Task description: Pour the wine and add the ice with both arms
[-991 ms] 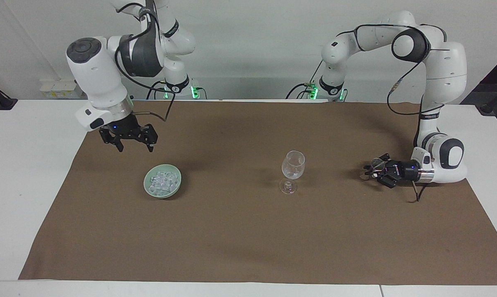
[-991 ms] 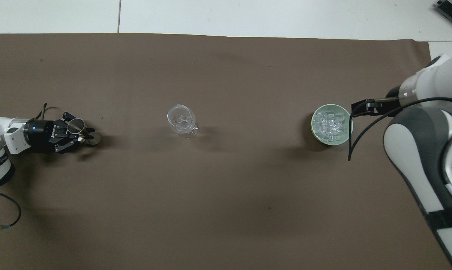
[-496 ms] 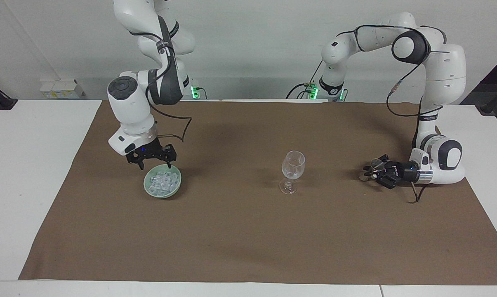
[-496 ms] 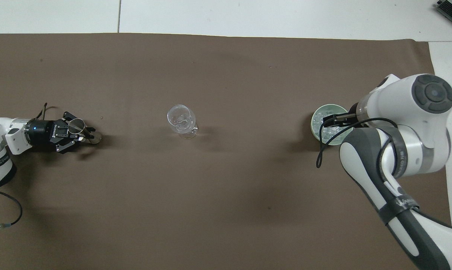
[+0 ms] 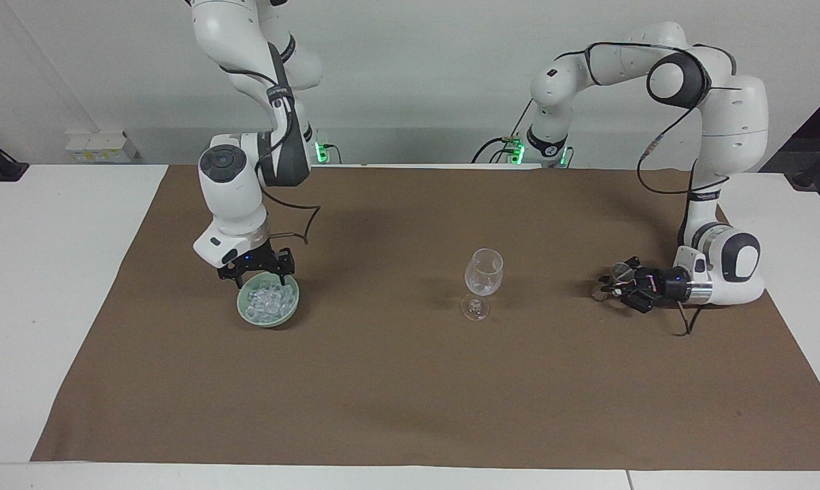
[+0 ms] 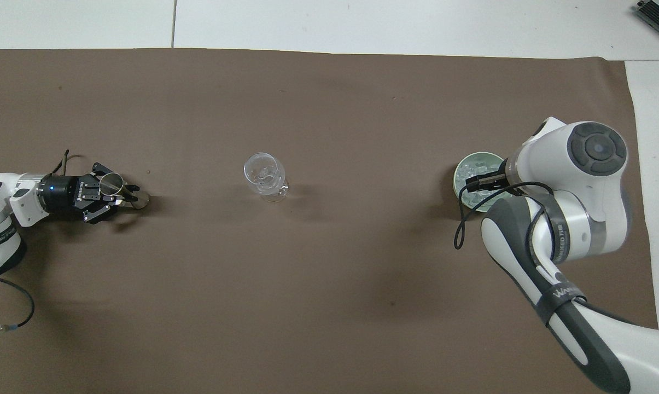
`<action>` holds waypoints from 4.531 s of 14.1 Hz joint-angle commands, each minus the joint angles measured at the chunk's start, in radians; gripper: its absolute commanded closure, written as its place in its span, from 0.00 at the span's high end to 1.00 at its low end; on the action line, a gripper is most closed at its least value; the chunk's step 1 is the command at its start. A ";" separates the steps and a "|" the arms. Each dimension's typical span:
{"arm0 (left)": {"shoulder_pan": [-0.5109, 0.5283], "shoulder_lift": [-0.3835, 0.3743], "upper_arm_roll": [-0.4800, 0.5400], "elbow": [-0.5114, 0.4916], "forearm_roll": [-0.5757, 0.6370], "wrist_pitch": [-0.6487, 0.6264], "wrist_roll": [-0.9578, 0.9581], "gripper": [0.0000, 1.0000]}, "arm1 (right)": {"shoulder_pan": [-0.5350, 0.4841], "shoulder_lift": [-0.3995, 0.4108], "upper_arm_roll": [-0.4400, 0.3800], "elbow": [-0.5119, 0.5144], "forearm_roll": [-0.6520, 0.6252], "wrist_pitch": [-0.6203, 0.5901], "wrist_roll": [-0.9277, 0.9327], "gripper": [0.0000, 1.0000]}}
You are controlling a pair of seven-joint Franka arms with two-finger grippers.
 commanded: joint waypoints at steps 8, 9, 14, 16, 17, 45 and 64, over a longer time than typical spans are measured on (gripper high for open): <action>0.018 0.020 -0.012 0.017 -0.016 -0.014 0.016 0.16 | -0.029 0.042 0.007 -0.011 -0.024 0.041 -0.015 0.72; 0.018 0.021 -0.011 0.017 -0.014 -0.015 0.020 0.20 | -0.031 0.042 0.007 -0.010 -0.024 0.041 -0.016 0.65; 0.013 0.024 -0.011 0.020 -0.010 -0.017 0.020 0.37 | -0.031 0.033 0.007 -0.004 -0.021 0.036 -0.009 0.41; 0.013 0.021 -0.009 0.021 -0.004 -0.017 0.017 0.46 | -0.031 0.031 0.007 -0.004 -0.012 0.038 -0.003 0.38; 0.018 0.021 -0.011 0.029 0.004 -0.017 0.016 0.53 | -0.030 0.031 0.007 -0.004 -0.010 0.038 0.000 0.38; -0.237 -0.601 0.072 0.164 0.530 0.226 -0.856 0.91 | 0.068 -0.012 0.304 0.394 0.376 -0.038 0.790 0.00; -0.358 -0.902 0.067 0.023 0.928 0.258 -2.104 1.00 | 0.288 0.212 0.308 0.495 0.341 0.104 0.932 0.00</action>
